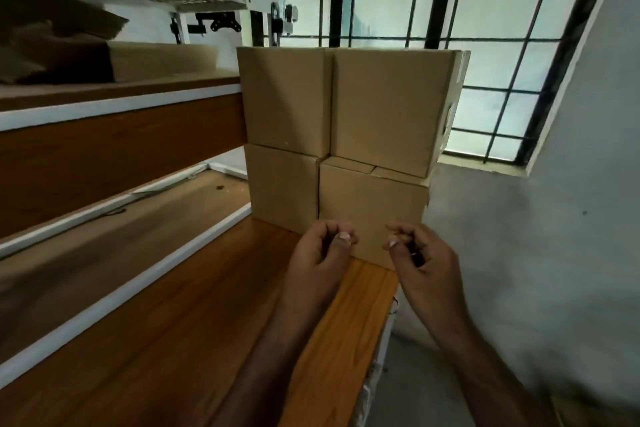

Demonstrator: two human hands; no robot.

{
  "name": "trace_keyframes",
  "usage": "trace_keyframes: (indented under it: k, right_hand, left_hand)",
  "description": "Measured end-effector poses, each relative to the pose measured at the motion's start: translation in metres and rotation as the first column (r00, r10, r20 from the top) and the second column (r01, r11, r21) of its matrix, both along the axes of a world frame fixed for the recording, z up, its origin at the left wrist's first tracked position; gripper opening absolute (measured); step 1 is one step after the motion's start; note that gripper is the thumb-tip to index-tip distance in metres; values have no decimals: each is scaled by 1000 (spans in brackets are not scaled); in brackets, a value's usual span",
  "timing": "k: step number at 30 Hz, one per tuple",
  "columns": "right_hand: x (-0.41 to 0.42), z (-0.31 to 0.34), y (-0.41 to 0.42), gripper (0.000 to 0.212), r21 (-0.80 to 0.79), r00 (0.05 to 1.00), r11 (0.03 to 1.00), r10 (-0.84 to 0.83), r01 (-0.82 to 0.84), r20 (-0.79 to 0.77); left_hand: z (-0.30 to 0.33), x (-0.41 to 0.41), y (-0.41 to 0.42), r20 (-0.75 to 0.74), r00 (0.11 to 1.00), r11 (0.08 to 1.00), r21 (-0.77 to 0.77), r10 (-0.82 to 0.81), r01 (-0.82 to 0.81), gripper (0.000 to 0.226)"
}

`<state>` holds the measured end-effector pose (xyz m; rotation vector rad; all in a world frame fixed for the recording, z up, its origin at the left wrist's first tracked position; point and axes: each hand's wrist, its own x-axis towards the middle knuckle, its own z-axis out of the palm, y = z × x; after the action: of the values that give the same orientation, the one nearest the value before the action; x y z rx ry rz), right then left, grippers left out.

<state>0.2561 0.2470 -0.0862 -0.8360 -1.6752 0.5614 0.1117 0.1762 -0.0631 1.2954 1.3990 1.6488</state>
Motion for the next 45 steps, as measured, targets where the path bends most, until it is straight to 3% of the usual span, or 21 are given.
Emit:
trace_keyframes:
  k: [8,12,16,21,27,32,35,41,45]
  right_hand:
    - [23,13,107,22,40,996,996,-85,85,-6]
    - [50,24,176,25,47,992,994,-93,97,-82]
    - [75,34,260,24,36,989,998,-52,57,-141]
    - [95,48,357,23,34,982,999,-8,15,-189]
    - [87,55,450,34,61,978,998,5,8,-209]
    - [83,62,483,38,27,973,1000,-2,9,-230]
    - [80,62,489,40,-4,968,1000,11,-12,-249]
    - [74,63,493,51,-152,946,975,108,-160,-306]
    - [75,66,487,54,-146,919,970,127,-194,-372]
  left_hand:
    - [10,27,107,-29,999,999,47,-13,15,17]
    - [15,63,172,-81,996,996,92,29,-21,18]
    - [22,108,232,-41,975,969,132,217,-210,16]
    - [29,152,299,-208,836,856,231,508,-462,34]
    - [26,168,341,-102,731,733,212,675,-647,58]
    - [14,168,357,-159,675,693,204,720,-691,59]
    - [16,167,358,-137,689,702,183,711,-688,58]
    - [16,172,361,-166,657,677,204,736,-707,60]
    - [19,170,361,-129,650,661,207,749,-721,67]
